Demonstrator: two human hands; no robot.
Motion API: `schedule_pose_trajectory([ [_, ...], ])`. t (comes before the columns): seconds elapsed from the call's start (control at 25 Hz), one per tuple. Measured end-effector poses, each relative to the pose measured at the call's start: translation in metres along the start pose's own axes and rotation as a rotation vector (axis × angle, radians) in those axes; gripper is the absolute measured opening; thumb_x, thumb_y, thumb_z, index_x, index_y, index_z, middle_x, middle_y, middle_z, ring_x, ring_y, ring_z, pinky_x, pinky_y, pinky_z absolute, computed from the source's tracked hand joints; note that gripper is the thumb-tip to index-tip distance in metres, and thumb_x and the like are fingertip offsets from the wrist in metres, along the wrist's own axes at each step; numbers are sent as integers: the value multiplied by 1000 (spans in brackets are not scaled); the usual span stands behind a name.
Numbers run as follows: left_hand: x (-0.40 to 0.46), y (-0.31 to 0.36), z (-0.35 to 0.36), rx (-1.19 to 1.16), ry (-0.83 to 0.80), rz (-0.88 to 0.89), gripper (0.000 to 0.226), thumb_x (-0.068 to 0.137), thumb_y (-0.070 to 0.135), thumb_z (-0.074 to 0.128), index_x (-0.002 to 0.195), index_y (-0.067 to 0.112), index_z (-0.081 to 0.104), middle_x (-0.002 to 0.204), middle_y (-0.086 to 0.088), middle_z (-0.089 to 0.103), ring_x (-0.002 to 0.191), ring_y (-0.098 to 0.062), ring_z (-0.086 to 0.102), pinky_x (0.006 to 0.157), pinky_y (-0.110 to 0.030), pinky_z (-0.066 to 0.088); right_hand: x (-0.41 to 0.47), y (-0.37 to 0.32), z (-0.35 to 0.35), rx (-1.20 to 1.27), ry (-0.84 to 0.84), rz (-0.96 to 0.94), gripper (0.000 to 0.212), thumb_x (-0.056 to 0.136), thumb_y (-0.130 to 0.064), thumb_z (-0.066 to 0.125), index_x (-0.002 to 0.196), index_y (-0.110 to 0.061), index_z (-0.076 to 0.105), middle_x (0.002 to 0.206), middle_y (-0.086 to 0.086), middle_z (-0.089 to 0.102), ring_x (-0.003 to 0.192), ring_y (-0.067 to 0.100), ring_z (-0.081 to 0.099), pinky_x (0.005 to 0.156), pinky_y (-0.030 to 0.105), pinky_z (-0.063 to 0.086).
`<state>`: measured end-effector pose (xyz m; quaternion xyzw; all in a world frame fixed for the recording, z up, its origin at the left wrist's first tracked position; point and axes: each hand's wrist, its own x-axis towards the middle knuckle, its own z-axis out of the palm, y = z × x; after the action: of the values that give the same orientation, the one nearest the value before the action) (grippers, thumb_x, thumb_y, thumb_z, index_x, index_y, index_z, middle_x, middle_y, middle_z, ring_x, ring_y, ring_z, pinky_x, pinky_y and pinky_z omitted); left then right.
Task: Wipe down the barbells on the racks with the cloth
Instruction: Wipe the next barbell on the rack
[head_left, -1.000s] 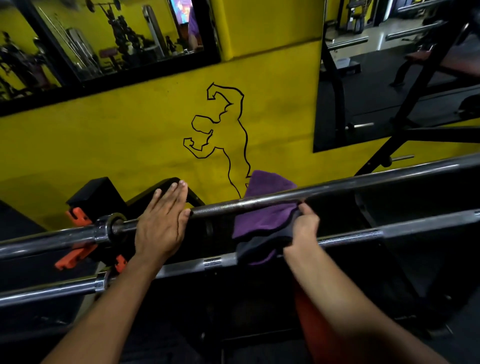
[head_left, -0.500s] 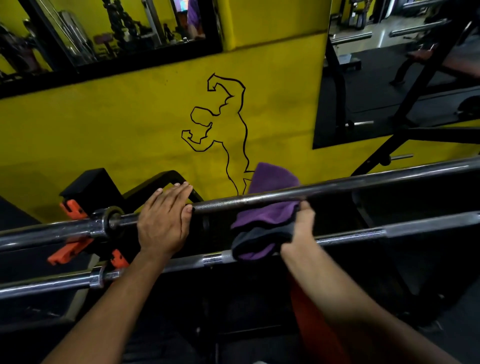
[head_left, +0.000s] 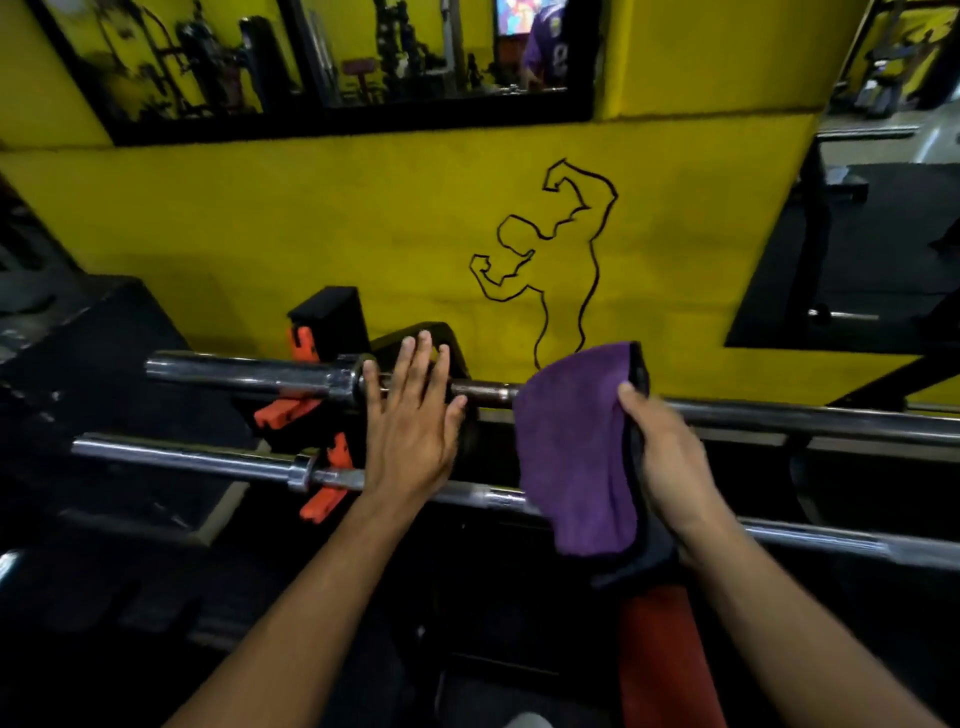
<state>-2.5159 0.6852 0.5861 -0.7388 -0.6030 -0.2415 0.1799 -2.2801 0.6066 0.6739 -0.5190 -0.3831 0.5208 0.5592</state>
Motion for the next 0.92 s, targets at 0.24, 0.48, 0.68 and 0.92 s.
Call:
schedule_pose_trajectory([
  [0.24,17,-82,-29,-18,54,-365,67,109,47,20,161,7,9,170,-13,3,157,-25,-1,125,-52,-7,42,-57,11,-665,61,-861,7,109,-23,41,110,-19,47,77,-11,50,63,2,47,54,7,34],
  [0.48,10,-92,-2,-241,22,-396,68,107,47,7,161,6,12,170,-9,11,157,-15,2,127,-39,-4,63,31,19,-1618,-227,-855,28,103,-45,34,116,-23,45,117,3,65,103,28,60,83,42,39],
  [0.68,10,-94,0,-241,56,-395,65,108,45,7,161,8,13,170,-8,11,157,-14,3,127,-36,-5,72,14,2,-1566,-415,-855,49,100,-53,27,128,-20,49,132,4,60,124,28,54,100,49,42],
  [0.92,13,-103,-10,-124,-68,-314,75,104,53,-4,161,6,12,169,-11,9,157,-18,0,127,-43,-5,98,-11,4,-1621,-708,-694,70,84,-67,53,136,-24,34,127,-3,52,111,20,58,74,30,43],
])
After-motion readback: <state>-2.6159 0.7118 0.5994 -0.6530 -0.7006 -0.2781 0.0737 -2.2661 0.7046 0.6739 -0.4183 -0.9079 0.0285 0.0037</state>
